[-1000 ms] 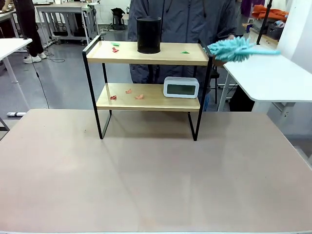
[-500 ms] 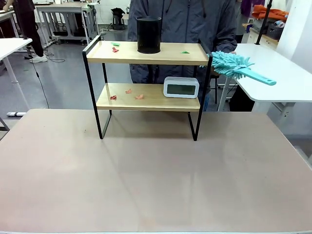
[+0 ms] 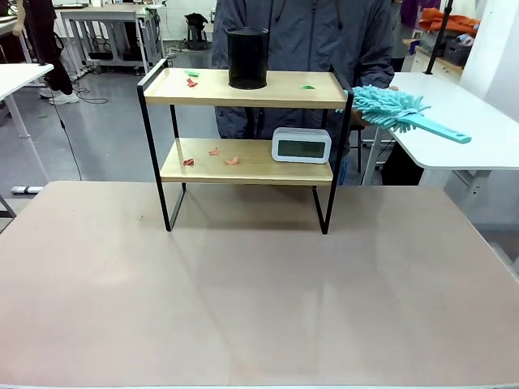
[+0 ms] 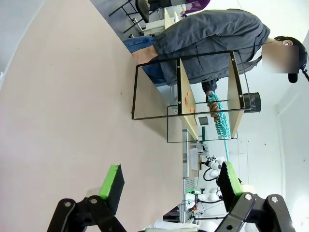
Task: Clean the shelf.
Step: Pick up the Duster from the human.
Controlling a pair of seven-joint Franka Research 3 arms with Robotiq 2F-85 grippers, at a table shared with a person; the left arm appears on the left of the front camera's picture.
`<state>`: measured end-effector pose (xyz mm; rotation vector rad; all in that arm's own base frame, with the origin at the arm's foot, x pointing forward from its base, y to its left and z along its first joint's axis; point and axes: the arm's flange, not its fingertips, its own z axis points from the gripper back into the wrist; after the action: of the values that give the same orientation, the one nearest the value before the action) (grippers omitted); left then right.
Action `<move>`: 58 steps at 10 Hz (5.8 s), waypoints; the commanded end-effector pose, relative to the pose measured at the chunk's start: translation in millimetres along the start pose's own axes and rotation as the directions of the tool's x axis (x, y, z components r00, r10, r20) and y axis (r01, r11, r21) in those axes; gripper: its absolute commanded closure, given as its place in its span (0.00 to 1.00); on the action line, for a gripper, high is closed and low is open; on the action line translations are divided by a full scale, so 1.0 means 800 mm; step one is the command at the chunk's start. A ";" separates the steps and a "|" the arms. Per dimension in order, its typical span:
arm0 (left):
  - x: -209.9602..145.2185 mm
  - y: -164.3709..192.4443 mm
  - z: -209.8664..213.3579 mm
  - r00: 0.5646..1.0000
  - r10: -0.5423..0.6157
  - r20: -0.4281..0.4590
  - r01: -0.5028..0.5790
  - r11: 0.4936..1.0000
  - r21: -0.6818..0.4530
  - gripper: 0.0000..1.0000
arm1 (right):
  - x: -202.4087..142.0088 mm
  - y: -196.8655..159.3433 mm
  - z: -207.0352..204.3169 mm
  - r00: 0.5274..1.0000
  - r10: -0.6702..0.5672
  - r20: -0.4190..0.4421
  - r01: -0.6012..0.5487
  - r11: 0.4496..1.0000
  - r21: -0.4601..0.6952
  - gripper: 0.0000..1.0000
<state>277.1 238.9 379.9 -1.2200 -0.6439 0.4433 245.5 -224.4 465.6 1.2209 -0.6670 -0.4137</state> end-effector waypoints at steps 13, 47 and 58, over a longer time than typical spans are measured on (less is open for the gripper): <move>-0.003 0.000 -0.002 1.000 -0.025 0.011 0.025 0.999 -0.023 0.00 | 0.063 0.077 -0.254 0.936 0.084 -0.342 -0.093 0.996 -0.008 0.00; -0.003 0.000 -0.002 1.000 -0.025 0.011 0.025 0.999 -0.023 0.00 | 0.044 0.126 -0.064 0.724 0.406 -0.557 -0.543 0.834 -0.096 1.00; -0.003 0.000 -0.002 1.000 -0.025 0.011 0.025 0.999 -0.023 0.00 | -0.068 0.086 -0.060 0.424 0.480 -0.768 -0.743 0.670 0.009 1.00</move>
<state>277.9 241.4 380.6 -1.2183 -0.6460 0.4385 236.5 -130.7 502.4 0.6115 -0.2853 0.5936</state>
